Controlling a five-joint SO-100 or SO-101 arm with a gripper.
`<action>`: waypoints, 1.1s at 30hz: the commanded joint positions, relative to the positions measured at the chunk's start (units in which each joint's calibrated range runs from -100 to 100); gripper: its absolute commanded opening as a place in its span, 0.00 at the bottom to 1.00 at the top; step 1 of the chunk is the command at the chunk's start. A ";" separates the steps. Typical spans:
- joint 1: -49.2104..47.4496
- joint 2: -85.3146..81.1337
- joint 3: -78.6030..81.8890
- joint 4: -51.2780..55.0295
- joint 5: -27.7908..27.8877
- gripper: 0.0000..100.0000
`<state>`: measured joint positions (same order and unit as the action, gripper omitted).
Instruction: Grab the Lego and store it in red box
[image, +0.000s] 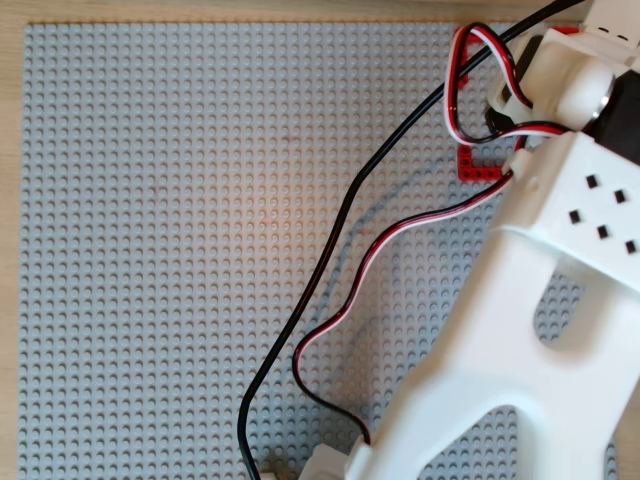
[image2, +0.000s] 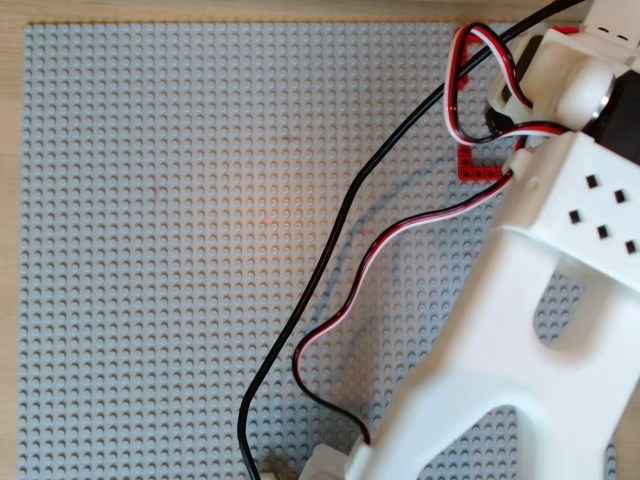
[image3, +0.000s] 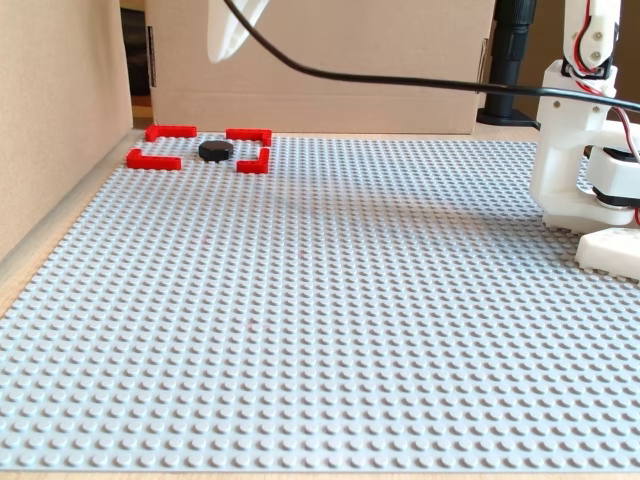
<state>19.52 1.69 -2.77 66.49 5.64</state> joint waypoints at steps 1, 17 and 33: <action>-1.69 -12.71 -2.23 6.58 -0.07 0.02; -9.66 -44.15 -2.14 27.10 -4.86 0.02; -20.90 -71.18 12.95 32.28 -7.15 0.02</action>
<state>-0.25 -63.65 7.07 98.53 -1.44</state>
